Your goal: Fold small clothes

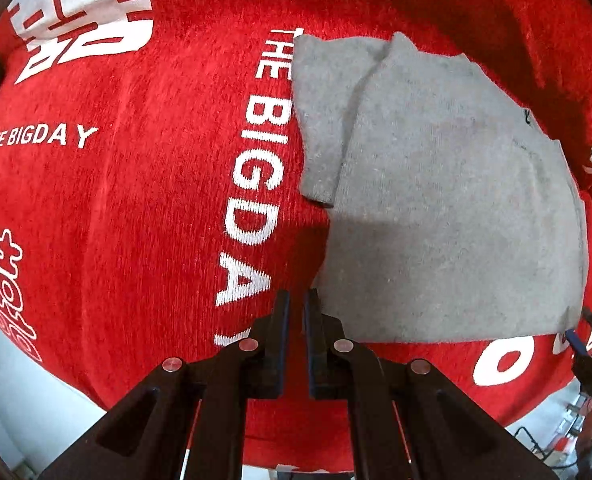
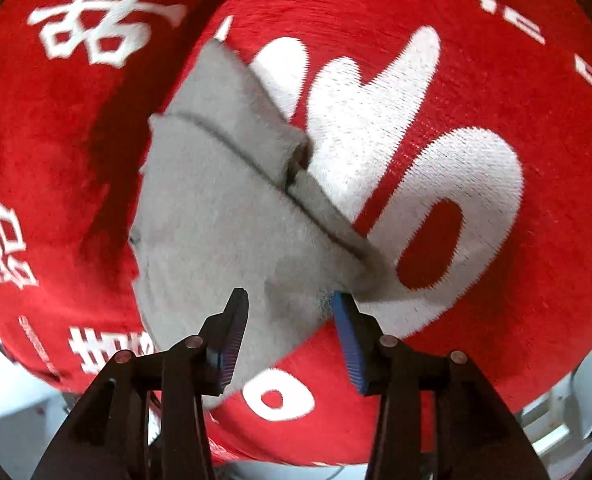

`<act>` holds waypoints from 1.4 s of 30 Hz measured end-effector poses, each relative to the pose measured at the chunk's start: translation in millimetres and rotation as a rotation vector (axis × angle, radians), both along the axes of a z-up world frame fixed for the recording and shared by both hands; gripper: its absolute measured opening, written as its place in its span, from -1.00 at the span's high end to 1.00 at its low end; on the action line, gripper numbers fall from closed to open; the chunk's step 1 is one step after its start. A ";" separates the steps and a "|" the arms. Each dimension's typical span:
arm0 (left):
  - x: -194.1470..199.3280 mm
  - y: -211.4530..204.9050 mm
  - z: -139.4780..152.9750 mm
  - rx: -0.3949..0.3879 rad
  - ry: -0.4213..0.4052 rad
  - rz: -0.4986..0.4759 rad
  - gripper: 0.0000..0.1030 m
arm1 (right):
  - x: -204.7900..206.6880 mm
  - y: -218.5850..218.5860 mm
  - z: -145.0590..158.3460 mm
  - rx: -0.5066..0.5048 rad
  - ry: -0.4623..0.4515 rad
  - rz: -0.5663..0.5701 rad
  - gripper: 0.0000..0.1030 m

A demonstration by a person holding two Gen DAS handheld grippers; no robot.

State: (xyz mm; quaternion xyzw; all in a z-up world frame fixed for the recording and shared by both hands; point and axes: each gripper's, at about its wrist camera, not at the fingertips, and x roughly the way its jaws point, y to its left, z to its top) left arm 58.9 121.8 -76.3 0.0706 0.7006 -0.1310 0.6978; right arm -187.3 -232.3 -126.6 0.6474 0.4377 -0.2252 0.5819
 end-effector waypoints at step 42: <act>-17.7 12.4 15.3 0.002 0.006 -0.036 -0.57 | 30.4 62.1 39.3 -0.161 0.190 0.352 0.11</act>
